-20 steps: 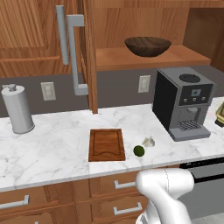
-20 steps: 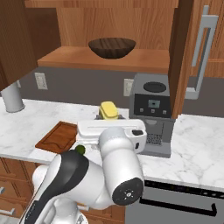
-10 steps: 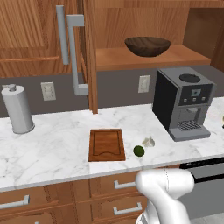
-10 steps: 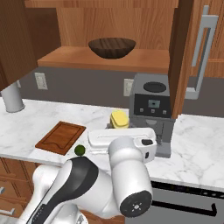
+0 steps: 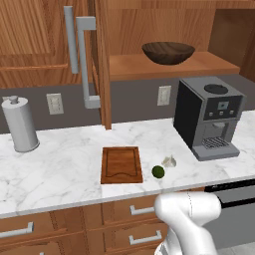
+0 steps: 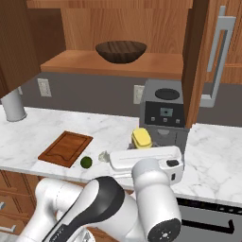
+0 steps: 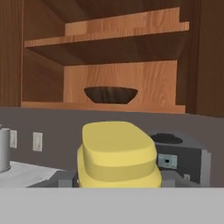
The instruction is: Open the cabinet. Place the bowl and condiment on the counter. Then place the lime and garlic on the cutting board.
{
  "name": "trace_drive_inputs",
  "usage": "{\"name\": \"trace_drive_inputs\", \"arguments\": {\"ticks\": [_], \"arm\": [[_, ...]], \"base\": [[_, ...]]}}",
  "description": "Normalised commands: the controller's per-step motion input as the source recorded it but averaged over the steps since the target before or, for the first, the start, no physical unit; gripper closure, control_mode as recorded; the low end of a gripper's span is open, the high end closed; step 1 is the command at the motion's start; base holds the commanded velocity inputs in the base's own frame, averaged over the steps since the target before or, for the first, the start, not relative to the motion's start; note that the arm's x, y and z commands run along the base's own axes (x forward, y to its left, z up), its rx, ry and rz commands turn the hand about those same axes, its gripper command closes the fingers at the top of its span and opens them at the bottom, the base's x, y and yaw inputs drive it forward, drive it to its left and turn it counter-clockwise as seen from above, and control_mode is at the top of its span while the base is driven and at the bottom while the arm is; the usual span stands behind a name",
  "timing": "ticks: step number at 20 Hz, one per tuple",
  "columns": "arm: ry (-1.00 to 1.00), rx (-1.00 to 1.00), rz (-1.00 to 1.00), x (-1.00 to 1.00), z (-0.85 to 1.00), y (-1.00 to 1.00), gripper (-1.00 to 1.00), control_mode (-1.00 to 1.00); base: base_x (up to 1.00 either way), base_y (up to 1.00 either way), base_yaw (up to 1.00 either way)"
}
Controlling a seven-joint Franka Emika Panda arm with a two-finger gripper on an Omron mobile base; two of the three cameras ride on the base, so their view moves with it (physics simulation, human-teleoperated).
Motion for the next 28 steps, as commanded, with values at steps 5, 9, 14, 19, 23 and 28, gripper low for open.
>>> {"name": "trace_drive_inputs", "arguments": {"ticks": [5, 9, 14, 19, 23, 28], "arm": [[0.00, -0.04, 0.00, 0.00, -0.17, -0.42, 1.00, -1.00], [0.00, -0.05, 0.00, 0.01, -0.19, -0.36, 1.00, -1.00], [0.00, -0.04, 0.00, 0.09, -0.21, -0.25, 1.00, -1.00], [0.00, -0.01, 0.00, 0.22, -0.29, -0.22, 1.00, -1.00], [0.00, 0.00, 0.00, 0.28, -0.31, -0.22, 1.00, -1.00], [0.02, 0.00, 0.00, 0.20, -0.27, -0.23, 1.00, -1.00]], "base": [[0.00, 0.00, 0.00], [0.00, 0.00, 0.00], [0.00, 0.00, 0.00], [0.00, 0.00, 0.00], [0.00, 0.00, 0.00], [0.00, 0.00, 0.00]]}}
